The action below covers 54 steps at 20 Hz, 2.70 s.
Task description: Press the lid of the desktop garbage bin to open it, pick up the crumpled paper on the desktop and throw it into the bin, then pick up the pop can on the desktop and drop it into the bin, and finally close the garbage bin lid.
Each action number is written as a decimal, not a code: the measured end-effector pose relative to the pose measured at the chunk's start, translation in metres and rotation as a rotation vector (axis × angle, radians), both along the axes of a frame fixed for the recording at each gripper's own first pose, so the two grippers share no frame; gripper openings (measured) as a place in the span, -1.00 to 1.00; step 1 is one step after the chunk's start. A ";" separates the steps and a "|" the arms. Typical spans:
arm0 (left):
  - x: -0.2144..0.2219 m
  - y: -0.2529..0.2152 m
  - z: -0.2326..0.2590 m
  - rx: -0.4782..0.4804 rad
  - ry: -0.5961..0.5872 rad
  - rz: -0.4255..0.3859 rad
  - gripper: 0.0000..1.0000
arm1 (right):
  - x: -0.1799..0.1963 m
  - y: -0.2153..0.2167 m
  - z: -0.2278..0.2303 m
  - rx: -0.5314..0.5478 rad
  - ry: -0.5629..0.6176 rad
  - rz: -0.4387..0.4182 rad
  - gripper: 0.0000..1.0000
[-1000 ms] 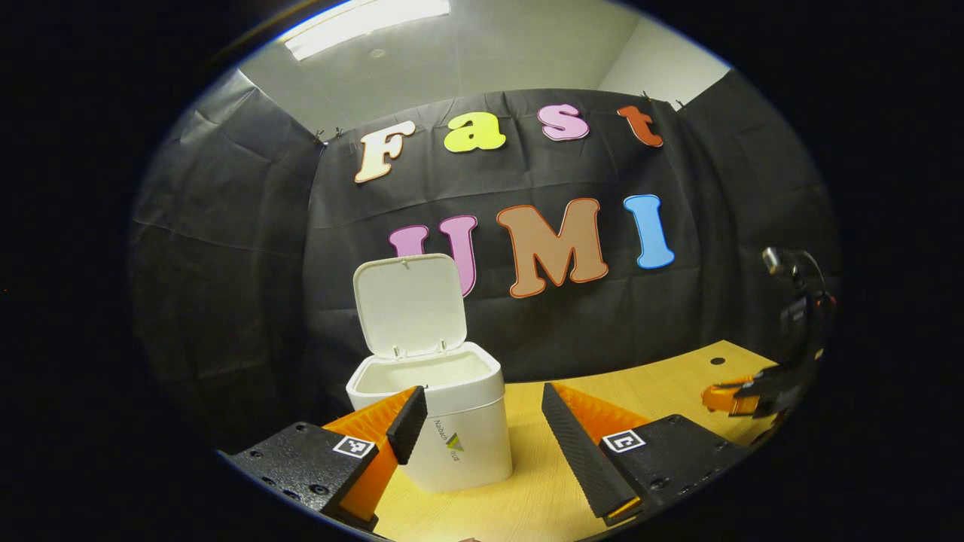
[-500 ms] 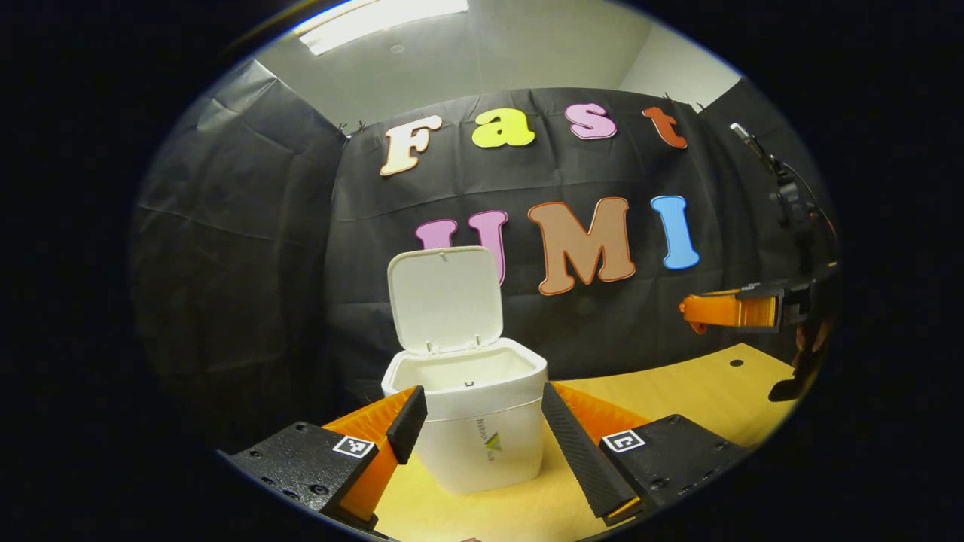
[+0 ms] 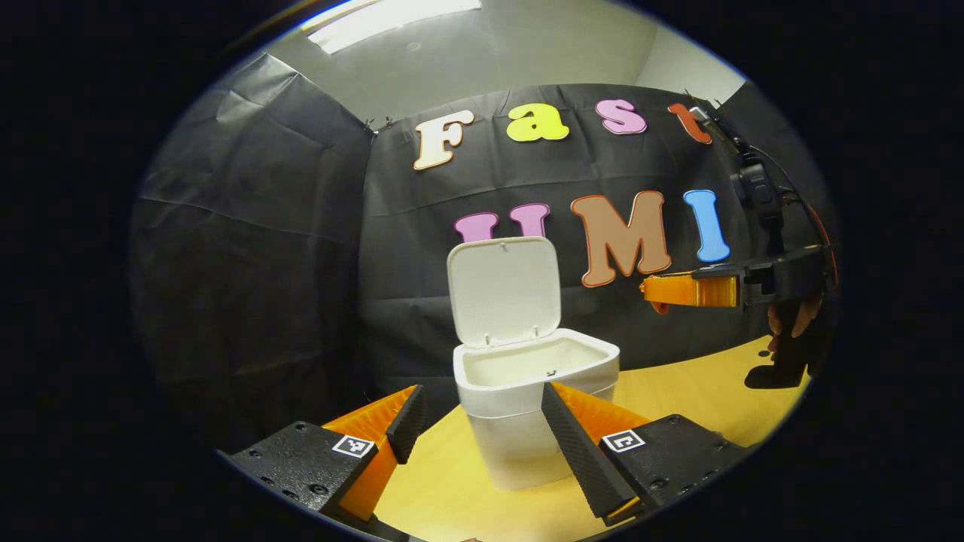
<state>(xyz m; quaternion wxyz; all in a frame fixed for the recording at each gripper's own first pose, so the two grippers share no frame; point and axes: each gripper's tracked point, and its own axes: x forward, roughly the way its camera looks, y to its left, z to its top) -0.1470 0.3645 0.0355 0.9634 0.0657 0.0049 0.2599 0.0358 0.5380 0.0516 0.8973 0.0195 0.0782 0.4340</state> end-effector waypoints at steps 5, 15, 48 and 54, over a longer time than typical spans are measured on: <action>-0.028 0.034 -0.008 -0.011 0.013 0.084 0.87 | -0.008 0.058 -0.021 -0.043 0.026 0.066 -0.65; -0.034 0.050 -0.014 -0.020 0.017 0.123 0.88 | -0.004 0.083 -0.030 -0.055 0.025 0.048 0.94; 0.136 -0.240 -0.005 -0.096 -0.013 -0.549 0.87 | 0.002 -0.384 -0.008 -0.049 -0.069 -0.740 0.95; 0.145 -0.272 -0.051 -0.175 0.090 -0.600 0.88 | -0.025 -0.444 -0.028 -0.078 -0.010 -0.846 0.95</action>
